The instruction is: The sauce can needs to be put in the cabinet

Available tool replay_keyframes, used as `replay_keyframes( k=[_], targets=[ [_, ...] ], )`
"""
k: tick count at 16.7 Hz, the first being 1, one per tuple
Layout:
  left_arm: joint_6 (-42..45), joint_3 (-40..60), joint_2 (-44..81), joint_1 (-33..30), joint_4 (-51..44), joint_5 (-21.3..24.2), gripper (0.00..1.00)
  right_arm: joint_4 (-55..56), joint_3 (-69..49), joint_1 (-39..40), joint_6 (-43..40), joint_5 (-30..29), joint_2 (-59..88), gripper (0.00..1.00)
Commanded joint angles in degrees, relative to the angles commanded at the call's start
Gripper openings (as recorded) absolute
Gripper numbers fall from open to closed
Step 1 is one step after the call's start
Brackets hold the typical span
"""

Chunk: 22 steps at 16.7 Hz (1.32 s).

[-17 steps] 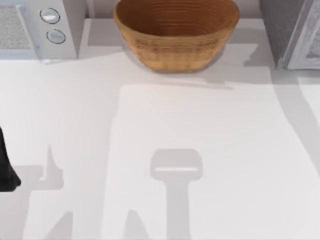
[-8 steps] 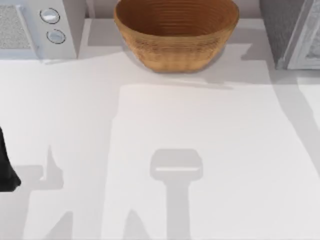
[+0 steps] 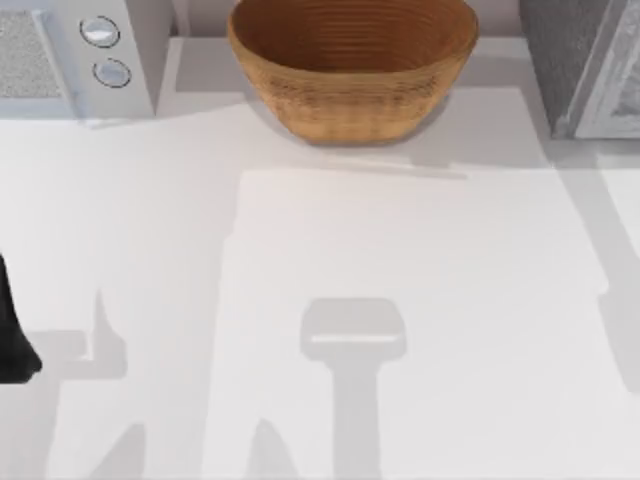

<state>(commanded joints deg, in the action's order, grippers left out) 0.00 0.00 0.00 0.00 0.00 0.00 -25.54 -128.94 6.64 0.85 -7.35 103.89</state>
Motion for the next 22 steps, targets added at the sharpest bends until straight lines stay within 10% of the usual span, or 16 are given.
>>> replay_keyframes(
  k=[6,19,22],
  targets=[
    [0.0,0.0,0.0,0.0,0.0,0.0,1.00,0.6,-2.7,-0.7,0.2,0.4,3.0,0.00],
    [0.0,0.0,0.0,0.0,0.0,0.0,1.00,0.6,-2.7,-0.7,0.2,0.4,3.0,0.98],
    [0.0,0.0,0.0,0.0,0.0,0.0,1.00,0.6,-2.7,-0.7,0.2,0.4,3.0,1.00]
  ],
)
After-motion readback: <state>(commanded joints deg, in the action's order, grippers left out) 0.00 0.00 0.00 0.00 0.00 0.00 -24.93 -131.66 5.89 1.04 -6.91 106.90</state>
